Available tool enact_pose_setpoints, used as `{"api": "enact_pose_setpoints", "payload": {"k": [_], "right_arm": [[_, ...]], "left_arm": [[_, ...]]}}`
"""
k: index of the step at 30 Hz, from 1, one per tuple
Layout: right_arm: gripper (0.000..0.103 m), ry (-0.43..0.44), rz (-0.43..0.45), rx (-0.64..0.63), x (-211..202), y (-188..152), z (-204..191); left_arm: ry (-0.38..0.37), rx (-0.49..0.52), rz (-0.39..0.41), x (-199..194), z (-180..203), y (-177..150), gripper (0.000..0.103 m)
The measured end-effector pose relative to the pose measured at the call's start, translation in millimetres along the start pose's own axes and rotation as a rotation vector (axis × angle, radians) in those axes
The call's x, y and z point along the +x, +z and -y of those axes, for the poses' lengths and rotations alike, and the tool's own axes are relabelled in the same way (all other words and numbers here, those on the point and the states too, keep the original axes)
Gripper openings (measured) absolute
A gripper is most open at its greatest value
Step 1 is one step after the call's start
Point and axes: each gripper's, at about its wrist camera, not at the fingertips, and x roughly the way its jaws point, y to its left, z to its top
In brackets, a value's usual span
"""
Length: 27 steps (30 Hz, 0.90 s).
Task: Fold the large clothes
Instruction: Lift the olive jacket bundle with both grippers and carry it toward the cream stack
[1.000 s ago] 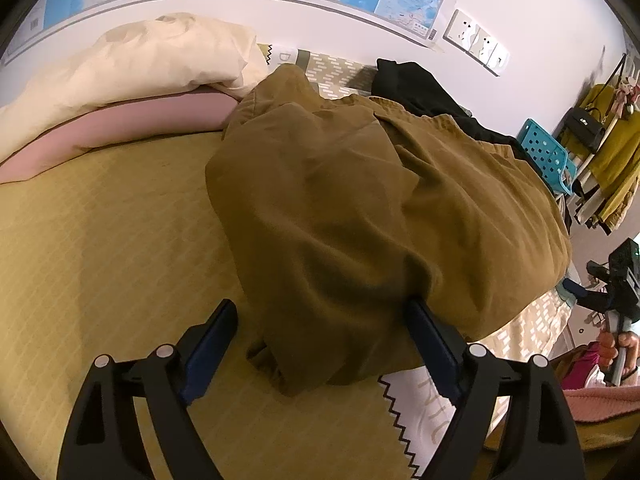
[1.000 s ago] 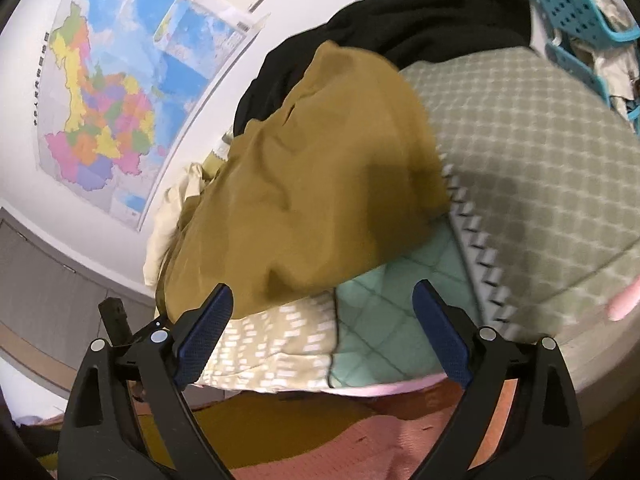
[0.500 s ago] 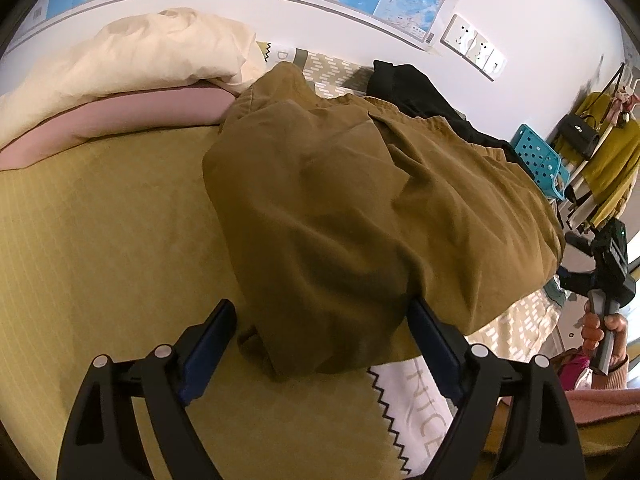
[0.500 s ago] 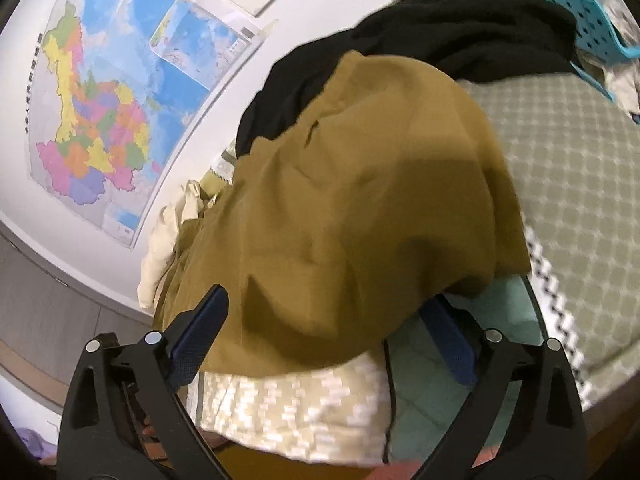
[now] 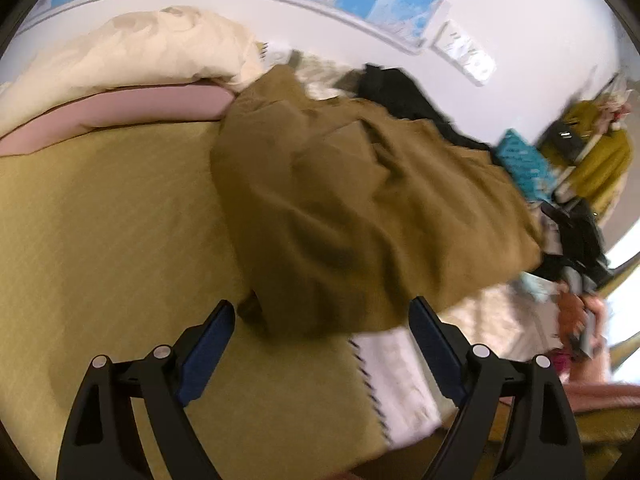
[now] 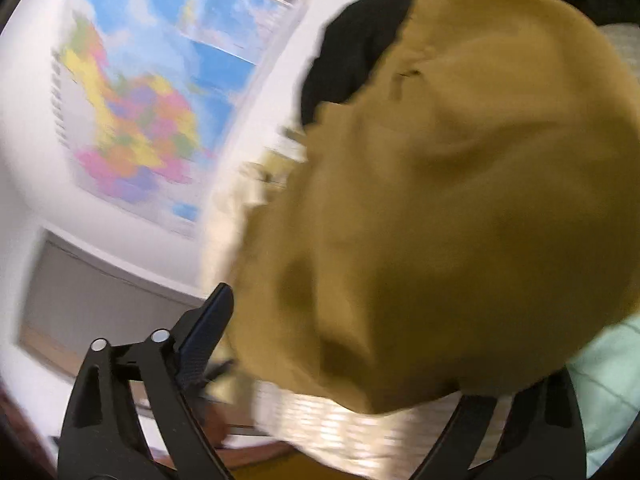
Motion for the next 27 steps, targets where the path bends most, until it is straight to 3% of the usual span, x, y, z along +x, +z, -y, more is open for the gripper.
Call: {"api": "enact_pose_setpoints", "payload": {"k": [1, 2, 4, 6, 7, 12, 14, 17, 19, 22, 27], "right_arm": [[0.091, 0.010, 0.008, 0.004, -1, 1, -3], [0.099, 0.001, 0.003, -0.002, 3, 1, -6], [0.098, -0.019, -0.100, 0.040, 24, -7, -3], [0.098, -0.104, -0.178, -0.069, 39, -21, -20], [0.098, -0.077, -0.214, -0.075, 47, -27, -26], [0.098, -0.112, -0.251, -0.125, 74, -44, -40], [0.094, -0.073, -0.237, -0.120, 74, -39, -44], [0.077, 0.118, -0.171, -0.034, 58, -19, -47], [0.076, 0.197, -0.154, -0.001, 51, -11, -49], [0.076, 0.197, -0.149, -0.022, 53, -4, -56], [0.075, 0.201, -0.154, -0.016, 52, -6, -54]], "left_arm": [[-0.048, 0.004, -0.002, -6, 1, -3, 0.085], [-0.081, 0.016, 0.000, -11, 4, -6, 0.085], [-0.088, 0.052, -0.001, -13, 13, -9, 0.085], [-0.104, 0.086, -0.019, -8, 23, -13, 0.085], [-0.122, 0.091, -0.033, -3, 28, -14, 0.085], [-0.223, 0.105, -0.113, 26, 47, -16, 0.085], [-0.301, 0.107, -0.145, 36, 55, -14, 0.085], [-0.400, 0.103, -0.190, 49, 65, -16, 0.085], [-0.449, 0.083, -0.197, 60, 71, -11, 0.085], [-0.563, -0.029, -0.187, 82, 69, 2, 0.085], [-0.536, -0.186, -0.023, 83, 40, 13, 0.085]]}}
